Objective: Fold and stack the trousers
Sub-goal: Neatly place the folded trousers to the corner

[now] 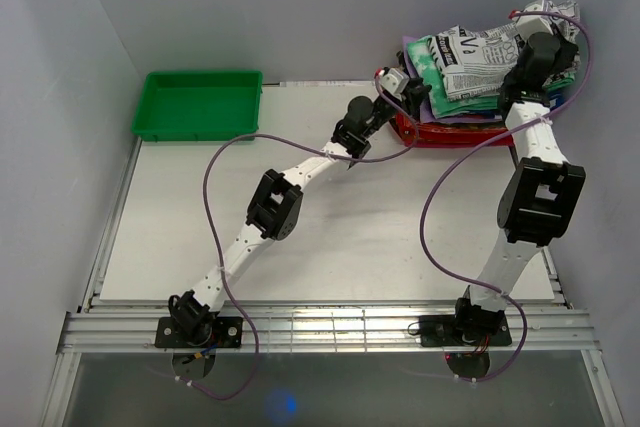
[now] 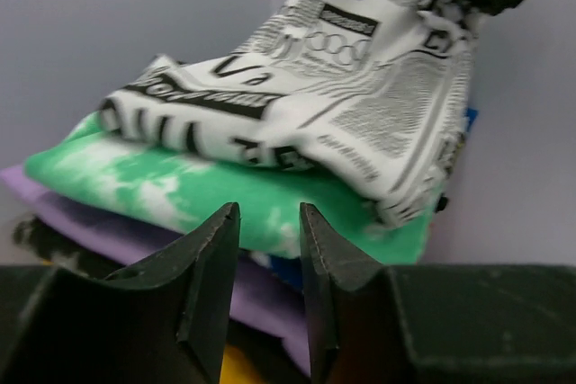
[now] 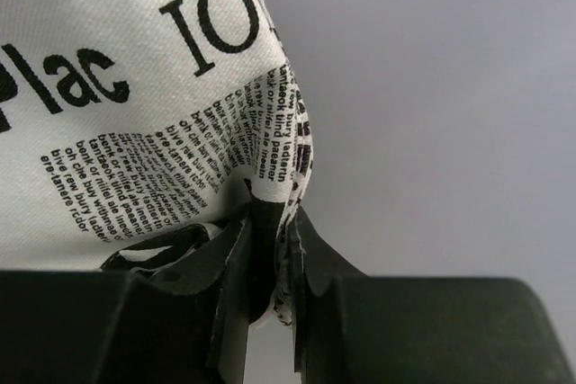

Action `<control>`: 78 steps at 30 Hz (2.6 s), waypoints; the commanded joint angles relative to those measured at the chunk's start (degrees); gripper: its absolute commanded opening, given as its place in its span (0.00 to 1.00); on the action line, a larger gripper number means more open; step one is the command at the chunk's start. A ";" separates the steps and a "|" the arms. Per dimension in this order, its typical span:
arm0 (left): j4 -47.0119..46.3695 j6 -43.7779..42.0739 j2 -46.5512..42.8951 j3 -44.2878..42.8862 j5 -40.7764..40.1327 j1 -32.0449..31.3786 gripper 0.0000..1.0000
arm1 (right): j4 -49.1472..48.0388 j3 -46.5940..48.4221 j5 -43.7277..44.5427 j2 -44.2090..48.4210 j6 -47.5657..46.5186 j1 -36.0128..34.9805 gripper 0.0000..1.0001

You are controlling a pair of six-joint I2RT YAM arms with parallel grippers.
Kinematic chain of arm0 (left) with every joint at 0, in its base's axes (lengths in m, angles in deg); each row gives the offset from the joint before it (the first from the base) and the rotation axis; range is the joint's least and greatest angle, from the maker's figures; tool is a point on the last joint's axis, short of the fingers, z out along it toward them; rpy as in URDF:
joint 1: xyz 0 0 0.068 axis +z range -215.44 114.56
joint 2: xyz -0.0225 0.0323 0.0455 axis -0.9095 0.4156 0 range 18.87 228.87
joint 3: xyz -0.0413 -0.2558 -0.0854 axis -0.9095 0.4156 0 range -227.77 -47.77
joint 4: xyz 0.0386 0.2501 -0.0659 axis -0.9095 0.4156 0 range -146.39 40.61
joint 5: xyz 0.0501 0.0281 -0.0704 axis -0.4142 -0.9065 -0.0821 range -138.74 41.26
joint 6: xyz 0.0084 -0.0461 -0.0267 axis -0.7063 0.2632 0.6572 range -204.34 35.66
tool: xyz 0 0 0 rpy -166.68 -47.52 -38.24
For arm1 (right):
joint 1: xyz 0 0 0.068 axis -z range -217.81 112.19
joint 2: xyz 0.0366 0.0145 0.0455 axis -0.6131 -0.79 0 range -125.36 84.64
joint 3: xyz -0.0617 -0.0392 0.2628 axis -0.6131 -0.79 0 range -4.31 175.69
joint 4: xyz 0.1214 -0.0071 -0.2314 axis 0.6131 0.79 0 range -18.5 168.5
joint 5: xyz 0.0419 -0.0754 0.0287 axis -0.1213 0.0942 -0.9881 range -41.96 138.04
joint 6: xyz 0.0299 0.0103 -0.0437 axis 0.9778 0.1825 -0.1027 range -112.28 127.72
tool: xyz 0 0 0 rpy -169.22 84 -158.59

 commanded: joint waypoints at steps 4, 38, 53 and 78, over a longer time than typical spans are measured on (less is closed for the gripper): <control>0.77 0.60 -5.12 3.41 -1.01 4.26 0.49 | -17.92 -0.44 10.01 2.72 -10.30 1.83 0.43; 8.95 12.47 -62.94 72.84 8.84 18.59 0.79 | 55.22 26.73 -9.43 -4.30 25.28 -21.56 0.72; 9.48 13.53 -67.26 79.18 9.19 21.31 0.79 | 45.89 25.83 -0.54 -7.82 17.73 -22.08 0.71; 11.32 13.79 -68.67 81.20 9.89 24.04 0.79 | 39.65 28.12 4.39 -13.27 13.77 -20.32 0.49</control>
